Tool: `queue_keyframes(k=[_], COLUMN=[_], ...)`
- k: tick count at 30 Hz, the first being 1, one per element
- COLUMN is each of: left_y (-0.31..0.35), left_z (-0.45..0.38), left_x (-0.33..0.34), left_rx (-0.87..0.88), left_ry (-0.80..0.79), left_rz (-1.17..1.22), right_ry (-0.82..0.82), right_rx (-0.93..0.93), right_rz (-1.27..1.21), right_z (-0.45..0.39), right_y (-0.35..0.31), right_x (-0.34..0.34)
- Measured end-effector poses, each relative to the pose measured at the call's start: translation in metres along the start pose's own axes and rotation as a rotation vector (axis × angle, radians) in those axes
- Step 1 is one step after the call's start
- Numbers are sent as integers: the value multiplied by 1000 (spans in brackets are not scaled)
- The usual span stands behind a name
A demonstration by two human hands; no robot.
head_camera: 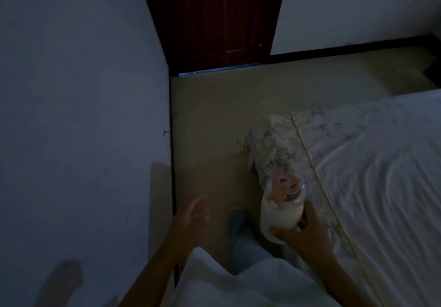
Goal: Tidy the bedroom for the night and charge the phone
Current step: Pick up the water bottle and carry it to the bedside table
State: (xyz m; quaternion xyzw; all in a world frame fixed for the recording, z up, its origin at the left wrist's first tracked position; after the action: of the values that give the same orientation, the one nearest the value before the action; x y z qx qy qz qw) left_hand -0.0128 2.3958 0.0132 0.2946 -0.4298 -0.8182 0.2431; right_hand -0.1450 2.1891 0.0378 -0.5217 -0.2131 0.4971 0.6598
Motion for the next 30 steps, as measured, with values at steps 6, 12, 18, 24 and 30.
queue_keyframes(k=[6,12,18,24,30], left_y=[9,110,169,211,300], left_z=[-118,-253,-370,-502,-667], left_x=[-65,-116,-127,-154,-164], left_rx=[-112,-6,6,7,96], left_ry=[91,106,22,-75,-224], left_rz=[27,-37,7,-79,-210], right_ry=[11,-120,-36,131,383], right_rx=[36,-81,-102,-2,59], right_rz=[-14,53,-23,-154,-249], right_z=[-143,-281,-389,-487,-598], right_y=[-41,-143,-179,-177,-214], right_x=[2,3,-13,-54,-104])
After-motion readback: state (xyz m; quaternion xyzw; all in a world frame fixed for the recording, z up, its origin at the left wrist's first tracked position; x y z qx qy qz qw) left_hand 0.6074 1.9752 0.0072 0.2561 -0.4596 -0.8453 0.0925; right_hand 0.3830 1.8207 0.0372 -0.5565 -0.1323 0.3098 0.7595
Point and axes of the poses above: each hand's wrist, its own z-axis away from the middle knuckle, its own x-axis out of the palm, y = z × x, the point moved 9 cm from there along -z, towards the middle knuckle, and after that the axes turned 8 degrees about -y, right-handed, at the moved point
